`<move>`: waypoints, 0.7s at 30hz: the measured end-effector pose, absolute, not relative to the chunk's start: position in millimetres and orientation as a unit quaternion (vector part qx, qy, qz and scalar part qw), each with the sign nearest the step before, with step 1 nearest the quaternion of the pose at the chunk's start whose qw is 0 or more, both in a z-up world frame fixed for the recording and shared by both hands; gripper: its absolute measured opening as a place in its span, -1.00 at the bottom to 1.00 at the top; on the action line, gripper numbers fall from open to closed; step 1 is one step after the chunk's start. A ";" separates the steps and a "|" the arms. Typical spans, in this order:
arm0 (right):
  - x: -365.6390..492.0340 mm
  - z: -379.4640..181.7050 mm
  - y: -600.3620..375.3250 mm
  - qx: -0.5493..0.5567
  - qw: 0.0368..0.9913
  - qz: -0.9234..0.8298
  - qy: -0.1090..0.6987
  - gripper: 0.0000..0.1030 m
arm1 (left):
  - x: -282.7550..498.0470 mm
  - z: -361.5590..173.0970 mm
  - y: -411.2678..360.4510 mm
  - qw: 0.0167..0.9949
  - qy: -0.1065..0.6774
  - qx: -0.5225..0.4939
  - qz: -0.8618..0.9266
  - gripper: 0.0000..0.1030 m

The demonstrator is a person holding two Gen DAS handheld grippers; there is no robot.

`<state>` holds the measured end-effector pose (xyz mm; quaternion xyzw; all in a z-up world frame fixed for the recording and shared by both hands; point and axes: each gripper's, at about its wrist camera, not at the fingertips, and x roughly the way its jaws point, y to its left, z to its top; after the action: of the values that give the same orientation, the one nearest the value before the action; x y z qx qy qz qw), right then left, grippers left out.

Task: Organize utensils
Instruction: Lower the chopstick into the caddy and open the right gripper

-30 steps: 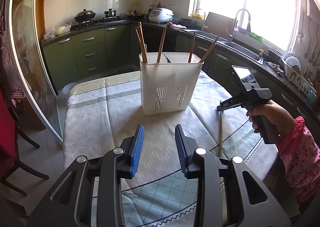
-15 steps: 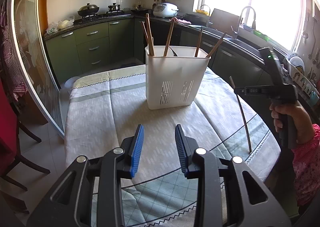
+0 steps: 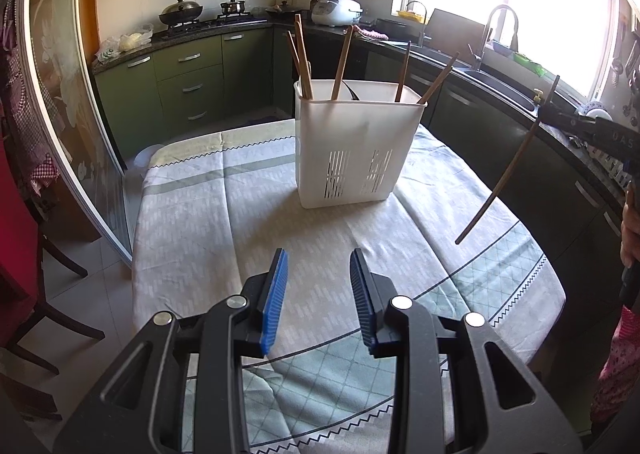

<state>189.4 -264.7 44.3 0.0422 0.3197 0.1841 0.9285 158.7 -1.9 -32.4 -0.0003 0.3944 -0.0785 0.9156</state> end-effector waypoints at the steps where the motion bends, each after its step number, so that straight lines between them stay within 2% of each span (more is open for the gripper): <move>1: 187.9 51.2 -260.3 0.042 0.929 0.192 0.314 -0.89 | 158.3 -31.7 -2.2 0.916 0.394 0.000 -0.078 -0.40; 10: 197.5 133.3 -214.4 0.046 0.925 0.266 0.269 -0.89 | 155.7 -29.5 0.0 0.917 0.392 -0.003 -0.072 -0.40; 16: 225.8 193.0 -196.2 0.040 0.945 0.243 0.217 -0.89 | 151.3 -28.4 4.6 0.919 0.388 -0.005 -0.066 -0.40; 21: 278.3 197.1 -192.0 0.031 0.953 0.195 0.229 -0.89 | 147.1 -28.6 7.1 0.921 0.385 -0.008 -0.062 -0.40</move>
<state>278.3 -192.0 197.1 0.0310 0.2289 0.1954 0.9531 147.1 7.1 -28.6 -0.0080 0.3852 -0.0618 0.9207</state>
